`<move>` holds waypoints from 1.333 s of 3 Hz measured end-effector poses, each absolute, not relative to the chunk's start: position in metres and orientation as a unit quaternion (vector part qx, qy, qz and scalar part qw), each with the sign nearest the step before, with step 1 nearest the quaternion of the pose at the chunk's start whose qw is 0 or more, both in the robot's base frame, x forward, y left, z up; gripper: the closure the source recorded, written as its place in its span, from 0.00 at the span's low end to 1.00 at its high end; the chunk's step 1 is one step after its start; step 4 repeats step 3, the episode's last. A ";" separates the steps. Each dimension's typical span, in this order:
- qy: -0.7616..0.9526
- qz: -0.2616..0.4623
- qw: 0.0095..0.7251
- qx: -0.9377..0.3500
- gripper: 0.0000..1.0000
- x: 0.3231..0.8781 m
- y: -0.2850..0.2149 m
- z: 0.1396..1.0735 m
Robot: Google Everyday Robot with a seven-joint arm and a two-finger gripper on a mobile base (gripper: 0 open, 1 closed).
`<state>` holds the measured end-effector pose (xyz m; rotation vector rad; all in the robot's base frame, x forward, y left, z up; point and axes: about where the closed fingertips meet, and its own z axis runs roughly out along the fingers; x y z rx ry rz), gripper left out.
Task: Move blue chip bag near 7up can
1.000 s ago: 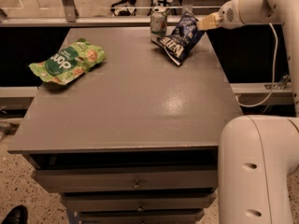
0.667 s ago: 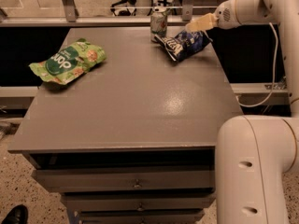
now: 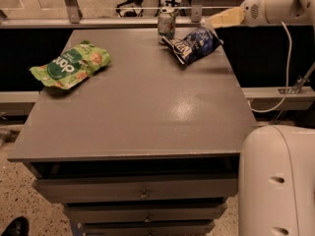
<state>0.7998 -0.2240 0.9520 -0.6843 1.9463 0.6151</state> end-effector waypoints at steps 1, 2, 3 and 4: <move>0.763 0.252 0.533 -0.264 0.00 0.774 -0.263 0.996; 0.711 0.215 0.616 -0.264 0.00 0.734 -0.288 1.072; 0.687 0.203 0.646 -0.263 0.00 0.713 -0.284 1.100; 0.687 0.203 0.646 -0.263 0.00 0.713 -0.284 1.100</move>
Offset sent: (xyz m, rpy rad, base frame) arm -0.1735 0.0046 0.0217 0.1468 -0.3041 -0.0781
